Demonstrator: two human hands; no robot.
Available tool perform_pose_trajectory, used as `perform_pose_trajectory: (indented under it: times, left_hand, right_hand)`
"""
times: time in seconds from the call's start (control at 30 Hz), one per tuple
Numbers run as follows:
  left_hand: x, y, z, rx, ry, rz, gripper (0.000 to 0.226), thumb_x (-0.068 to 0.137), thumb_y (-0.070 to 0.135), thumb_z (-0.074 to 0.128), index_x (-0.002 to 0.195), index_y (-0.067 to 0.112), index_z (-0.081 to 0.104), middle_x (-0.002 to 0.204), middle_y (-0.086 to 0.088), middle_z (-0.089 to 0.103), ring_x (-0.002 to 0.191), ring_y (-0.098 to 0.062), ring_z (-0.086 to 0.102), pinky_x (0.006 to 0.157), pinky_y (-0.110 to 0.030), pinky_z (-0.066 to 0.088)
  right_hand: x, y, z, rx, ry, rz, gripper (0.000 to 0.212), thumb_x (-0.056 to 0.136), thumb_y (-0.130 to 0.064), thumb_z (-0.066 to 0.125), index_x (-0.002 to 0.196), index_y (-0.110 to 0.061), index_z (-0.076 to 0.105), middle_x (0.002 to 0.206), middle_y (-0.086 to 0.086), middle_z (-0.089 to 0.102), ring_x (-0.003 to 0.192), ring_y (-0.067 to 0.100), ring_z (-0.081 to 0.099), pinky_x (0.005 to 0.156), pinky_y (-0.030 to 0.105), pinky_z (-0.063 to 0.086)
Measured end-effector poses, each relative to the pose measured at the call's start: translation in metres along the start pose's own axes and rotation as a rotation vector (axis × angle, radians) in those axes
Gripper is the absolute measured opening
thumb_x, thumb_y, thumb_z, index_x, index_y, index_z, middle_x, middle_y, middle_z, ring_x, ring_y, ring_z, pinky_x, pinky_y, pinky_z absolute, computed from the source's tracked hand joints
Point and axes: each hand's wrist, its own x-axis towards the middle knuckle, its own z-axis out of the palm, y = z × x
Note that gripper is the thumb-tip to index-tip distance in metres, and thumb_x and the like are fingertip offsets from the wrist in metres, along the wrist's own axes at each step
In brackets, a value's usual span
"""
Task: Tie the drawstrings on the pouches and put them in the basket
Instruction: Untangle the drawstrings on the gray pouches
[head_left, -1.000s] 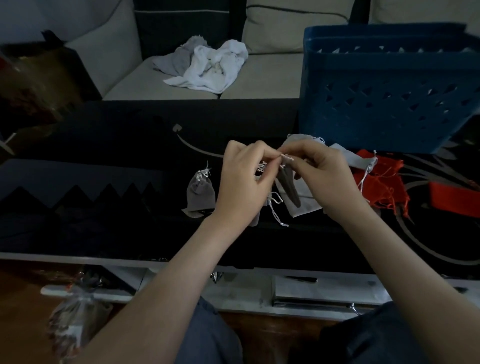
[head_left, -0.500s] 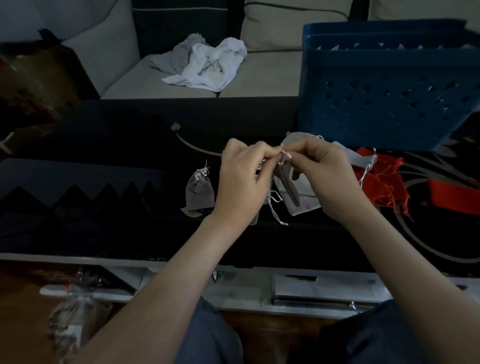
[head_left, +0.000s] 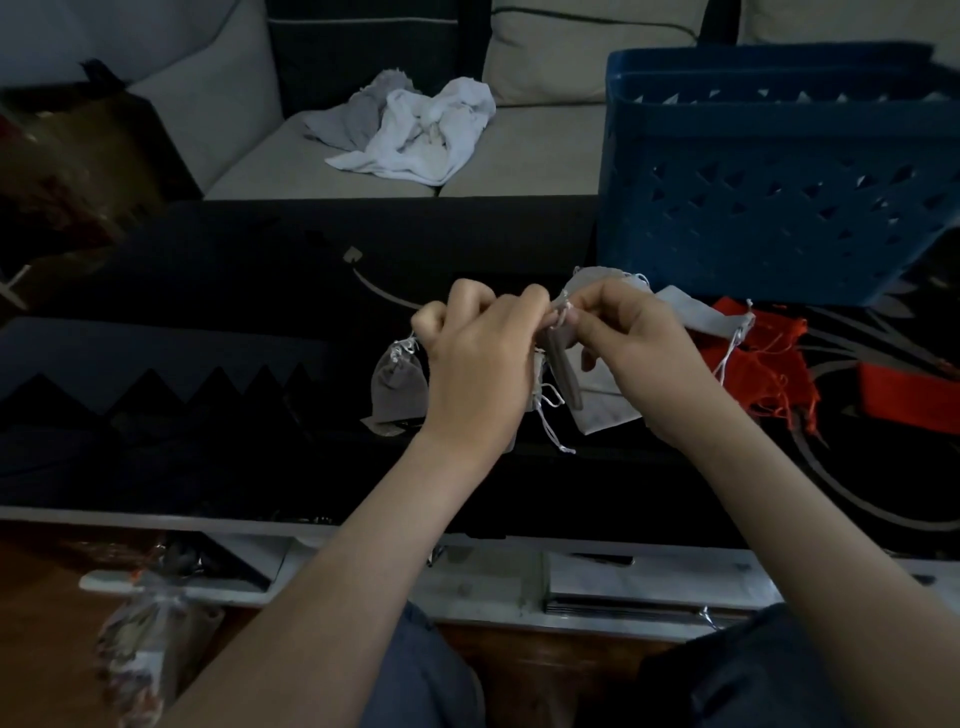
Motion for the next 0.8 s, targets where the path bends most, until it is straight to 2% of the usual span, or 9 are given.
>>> perform_pose_trajectory:
  times: [0.1,0.2,0.27,0.4,0.53,0.6,0.7,0.77,0.8]
  left_hand:
    - [-0.001,-0.005,0.004,0.160,-0.014,0.086,0.006,0.083,0.016,0.067,0.080,0.021,0.064,0.070,0.007,0.058,0.085,-0.016,0.041,0.071,-0.034,0.021]
    - [0.003,-0.006,-0.002,0.228,-0.036,0.093,0.020,0.079,0.005,0.050,0.080,0.019,0.066,0.076,0.003,0.058,0.083,-0.018,0.035,0.068,-0.032,0.018]
    - [0.003,-0.006,-0.004,0.194,-0.083,0.062,0.025,0.076,0.004,0.044,0.079,0.018,0.064,0.076,0.003,0.057,0.083,-0.018,0.034,0.069,-0.029,0.015]
    - [0.002,-0.002,-0.004,0.011,-0.158,-0.109,0.026,0.070,0.005,0.036,0.074,0.019,0.057,0.077,0.007,0.053,0.085,-0.014,0.033,0.070,-0.025,0.008]
    - [0.003,-0.002,-0.006,-0.048,-0.154,-0.139,0.023,0.070,-0.002,0.048,0.073,0.019,0.056,0.083,0.005,0.054,0.089,-0.013,0.033,0.070,-0.026,0.007]
    - [0.002,-0.003,-0.004,-0.123,-0.185,-0.186,0.018,0.073,-0.001,0.057,0.074,0.017,0.057,0.097,0.000,0.054,0.093,-0.010,0.031,0.075,-0.027,0.011]
    - [0.003,-0.010,-0.002,-0.425,-0.356,-0.287,0.014,0.087,0.012,0.054,0.076,0.020,0.052,0.118,0.000,0.053,0.106,-0.013,0.040,0.087,-0.038,0.033]
    - [0.005,-0.016,-0.007,-0.645,-0.562,-0.431,0.022,0.098,0.017,0.046,0.079,0.027,0.046,0.113,0.005,0.059,0.105,-0.006,0.052,0.089,-0.029,0.043]
    - [0.004,-0.018,-0.010,-0.693,-0.639,-0.506,0.020,0.101,0.021,0.043,0.082,0.029,0.044,0.102,0.007,0.062,0.096,0.003,0.055,0.082,-0.020,0.044]
  right_hand:
    - [0.000,0.000,0.000,0.016,0.009,0.030,0.012,0.094,-0.013,0.054,0.084,-0.015,0.061,0.086,0.018,0.061,0.071,0.016,0.054,0.066,0.028,0.047]
    - [0.001,-0.001,-0.001,0.090,0.040,0.081,0.013,0.094,-0.008,0.053,0.083,-0.012,0.059,0.089,0.021,0.062,0.078,0.023,0.065,0.061,0.026,0.055]
    - [0.002,-0.001,-0.002,0.128,0.058,0.121,0.015,0.094,-0.005,0.052,0.081,-0.012,0.056,0.092,0.023,0.062,0.083,0.025,0.068,0.059,0.027,0.057]
    - [0.005,-0.002,0.000,0.191,0.064,0.182,0.016,0.094,-0.004,0.051,0.081,-0.010,0.056,0.087,0.018,0.061,0.071,0.015,0.066,0.056,0.021,0.054]
    - [0.008,-0.003,0.000,0.317,0.040,0.230,0.015,0.095,-0.005,0.050,0.081,-0.010,0.056,0.076,0.007,0.062,0.059,0.007,0.064,0.055,0.021,0.054]
    - [0.008,-0.003,0.000,0.323,0.035,0.232,0.015,0.095,-0.007,0.050,0.082,-0.010,0.056,0.074,0.005,0.062,0.058,0.005,0.063,0.054,0.019,0.053]
    - [0.009,-0.002,-0.002,0.294,0.011,0.221,0.014,0.096,-0.010,0.049,0.084,-0.010,0.056,0.077,0.006,0.062,0.061,0.004,0.063,0.055,0.018,0.052]
    - [0.011,-0.001,0.000,0.304,-0.045,0.218,0.014,0.097,-0.009,0.047,0.086,-0.008,0.057,0.079,0.006,0.063,0.067,0.006,0.063,0.057,0.020,0.053]
    - [0.013,0.001,0.003,0.326,-0.065,0.223,0.015,0.097,-0.008,0.046,0.086,-0.007,0.056,0.080,0.007,0.063,0.070,0.008,0.063,0.059,0.022,0.055]
